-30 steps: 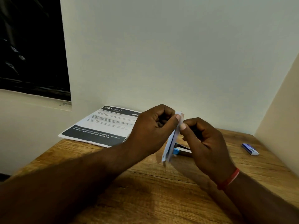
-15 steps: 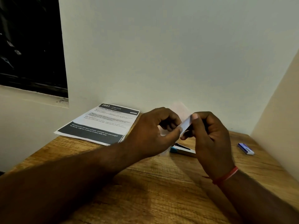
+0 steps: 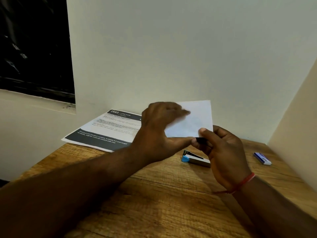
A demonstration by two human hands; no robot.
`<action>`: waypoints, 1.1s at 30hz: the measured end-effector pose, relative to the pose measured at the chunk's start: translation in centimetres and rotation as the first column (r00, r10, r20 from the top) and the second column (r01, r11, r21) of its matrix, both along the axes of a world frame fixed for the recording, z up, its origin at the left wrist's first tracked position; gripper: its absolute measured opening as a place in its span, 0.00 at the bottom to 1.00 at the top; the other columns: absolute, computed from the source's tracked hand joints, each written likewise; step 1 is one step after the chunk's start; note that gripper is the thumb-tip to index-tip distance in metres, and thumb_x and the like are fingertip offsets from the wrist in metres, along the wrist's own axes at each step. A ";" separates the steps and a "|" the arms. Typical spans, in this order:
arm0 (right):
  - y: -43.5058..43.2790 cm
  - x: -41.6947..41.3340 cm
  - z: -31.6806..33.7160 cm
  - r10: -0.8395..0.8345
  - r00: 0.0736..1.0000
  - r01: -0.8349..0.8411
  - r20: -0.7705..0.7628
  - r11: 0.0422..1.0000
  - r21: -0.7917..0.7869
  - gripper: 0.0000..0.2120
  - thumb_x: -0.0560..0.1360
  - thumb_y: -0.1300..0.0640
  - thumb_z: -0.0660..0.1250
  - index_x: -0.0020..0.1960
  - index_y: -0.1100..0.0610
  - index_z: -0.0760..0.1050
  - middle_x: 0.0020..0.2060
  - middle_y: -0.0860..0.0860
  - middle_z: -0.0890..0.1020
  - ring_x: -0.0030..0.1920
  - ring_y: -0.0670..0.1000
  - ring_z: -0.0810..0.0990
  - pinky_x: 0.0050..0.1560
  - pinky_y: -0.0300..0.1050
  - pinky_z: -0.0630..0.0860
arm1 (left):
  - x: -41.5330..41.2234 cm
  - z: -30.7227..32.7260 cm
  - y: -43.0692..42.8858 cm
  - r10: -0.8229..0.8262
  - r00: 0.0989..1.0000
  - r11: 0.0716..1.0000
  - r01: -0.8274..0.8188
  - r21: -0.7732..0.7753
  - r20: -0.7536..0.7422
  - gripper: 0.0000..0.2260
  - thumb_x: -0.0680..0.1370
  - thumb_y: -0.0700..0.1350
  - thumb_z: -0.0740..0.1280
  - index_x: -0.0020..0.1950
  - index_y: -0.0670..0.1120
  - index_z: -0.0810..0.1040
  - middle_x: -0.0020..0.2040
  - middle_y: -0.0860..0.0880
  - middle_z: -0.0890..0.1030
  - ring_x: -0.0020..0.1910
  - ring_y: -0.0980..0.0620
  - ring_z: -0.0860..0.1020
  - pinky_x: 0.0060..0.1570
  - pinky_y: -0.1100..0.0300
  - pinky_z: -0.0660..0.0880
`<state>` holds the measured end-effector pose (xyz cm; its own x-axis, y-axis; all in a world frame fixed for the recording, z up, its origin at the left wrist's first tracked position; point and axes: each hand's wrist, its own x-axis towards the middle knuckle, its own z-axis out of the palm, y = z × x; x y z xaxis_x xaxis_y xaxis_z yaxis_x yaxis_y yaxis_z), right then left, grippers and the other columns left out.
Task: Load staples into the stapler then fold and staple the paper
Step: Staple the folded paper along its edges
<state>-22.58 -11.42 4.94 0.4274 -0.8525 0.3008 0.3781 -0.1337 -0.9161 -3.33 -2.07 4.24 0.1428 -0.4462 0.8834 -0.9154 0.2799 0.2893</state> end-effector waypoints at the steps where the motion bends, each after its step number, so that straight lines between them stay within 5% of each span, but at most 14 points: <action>1: -0.1 0.0 -0.1 -0.009 1.000 0.009 -0.003 1.000 -0.009 0.06 0.85 0.63 0.72 0.58 0.61 0.88 0.53 0.60 0.92 0.48 0.57 0.93 0.54 0.47 0.90 | 0.1 0.0 0.0 0.017 0.995 0.999 -0.014 0.038 -0.094 0.38 0.72 0.66 0.83 0.78 0.55 0.80 0.76 0.53 0.76 0.78 0.50 0.72 0.75 0.46 0.74; 3: -0.4 0.0 -0.3 -0.019 1.000 0.019 -0.008 0.999 -0.031 0.08 0.84 0.62 0.73 0.62 0.60 0.86 0.54 0.58 0.92 0.51 0.58 0.93 0.56 0.48 0.90 | 0.6 0.1 -0.3 0.007 0.933 0.992 0.038 0.118 -0.360 0.47 0.70 0.69 0.82 0.85 0.58 0.68 0.82 0.56 0.68 0.80 0.56 0.68 0.72 0.60 0.74; 5: -0.6 0.0 -0.4 -0.012 1.000 0.012 -0.005 0.999 -0.036 0.12 0.82 0.61 0.76 0.65 0.59 0.85 0.55 0.57 0.92 0.52 0.58 0.93 0.56 0.47 0.89 | 1.2 0.3 -0.7 -0.064 0.723 0.969 0.210 0.130 -0.688 0.50 0.69 0.65 0.86 0.85 0.57 0.66 0.78 0.56 0.74 0.74 0.57 0.77 0.63 0.64 0.78; 7: -0.6 0.0 -0.5 -0.004 1.000 0.004 -0.003 0.999 -0.042 0.16 0.78 0.59 0.79 0.65 0.58 0.85 0.56 0.57 0.92 0.52 0.58 0.93 0.54 0.46 0.89 | 1.9 0.2 -1.3 -0.178 0.401 0.887 0.461 0.030 -0.899 0.43 0.69 0.57 0.88 0.79 0.49 0.75 0.70 0.49 0.86 0.65 0.50 0.87 0.59 0.54 0.87; 9: -0.7 0.0 -0.6 -0.010 1.000 0.010 -0.017 0.999 -0.046 0.20 0.73 0.56 0.81 0.64 0.57 0.85 0.55 0.56 0.93 0.52 0.58 0.93 0.53 0.45 0.89 | 2.2 -0.3 -1.7 -0.229 0.286 0.786 0.619 -0.003 -0.930 0.28 0.74 0.49 0.87 0.71 0.45 0.84 0.64 0.45 0.91 0.60 0.45 0.91 0.52 0.52 0.88; 12: -1.1 -0.1 -0.8 -0.016 0.999 0.014 -0.029 0.999 -0.046 0.17 0.74 0.58 0.82 0.62 0.56 0.86 0.54 0.56 0.93 0.51 0.58 0.93 0.51 0.44 0.89 | 2.2 -1.1 -1.8 -0.257 0.312 0.749 0.662 0.015 -0.915 0.18 0.77 0.44 0.85 0.65 0.44 0.89 0.60 0.45 0.92 0.54 0.46 0.92 0.47 0.57 0.87; 21: -3.5 -0.2 -1.8 -0.076 0.995 0.074 -0.069 0.997 -0.035 0.12 0.80 0.64 0.79 0.62 0.59 0.85 0.51 0.56 0.93 0.48 0.56 0.93 0.49 0.45 0.90 | 2.9 -1.2 -1.8 -0.216 0.414 0.792 0.603 0.089 -0.884 0.20 0.77 0.38 0.84 0.69 0.42 0.88 0.57 0.46 0.93 0.51 0.44 0.93 0.47 0.57 0.89; 26: -4.5 -0.7 -1.5 -0.116 0.966 0.081 -0.230 0.984 -0.159 0.14 0.80 0.44 0.77 0.60 0.52 0.87 0.49 0.50 0.93 0.51 0.51 0.92 0.52 0.48 0.88 | 3.7 -1.5 -2.1 -0.230 0.417 0.819 0.571 0.056 -0.879 0.17 0.78 0.37 0.82 0.67 0.42 0.88 0.56 0.46 0.93 0.52 0.43 0.93 0.49 0.55 0.90; 29: -4.8 -1.7 -1.6 -0.130 0.807 -0.108 -0.576 0.927 -0.360 0.24 0.68 0.33 0.83 0.59 0.44 0.88 0.49 0.41 0.90 0.51 0.41 0.87 0.44 0.32 0.81 | 4.4 -1.5 -2.1 -0.232 0.449 0.846 0.530 0.049 -0.863 0.16 0.79 0.37 0.82 0.67 0.42 0.88 0.57 0.47 0.93 0.54 0.46 0.93 0.50 0.55 0.90; 31: -4.8 -1.9 -2.3 -0.211 0.597 -0.241 -0.774 0.873 -0.424 0.22 0.68 0.36 0.87 0.58 0.40 0.88 0.49 0.40 0.88 0.51 0.42 0.85 0.43 0.31 0.77 | 4.7 -1.6 -2.1 -0.234 0.458 0.858 0.513 0.040 -0.858 0.15 0.79 0.37 0.82 0.66 0.42 0.89 0.56 0.48 0.93 0.54 0.49 0.92 0.48 0.57 0.89; 33: -4.4 -1.6 -2.5 -0.274 0.518 -0.273 -0.811 0.845 -0.460 0.14 0.73 0.42 0.85 0.56 0.41 0.89 0.50 0.41 0.88 0.51 0.44 0.85 0.45 0.35 0.76 | 4.8 -1.7 -2.2 -0.249 0.456 0.860 0.510 0.022 -0.854 0.13 0.79 0.37 0.81 0.63 0.45 0.90 0.55 0.49 0.93 0.52 0.51 0.92 0.47 0.59 0.88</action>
<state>-24.16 -15.86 2.47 0.6982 -0.6991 0.1545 -0.5105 -0.6374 -0.5771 1.49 -4.24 2.55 0.4816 -0.8131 0.3270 -0.0640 0.3395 0.9384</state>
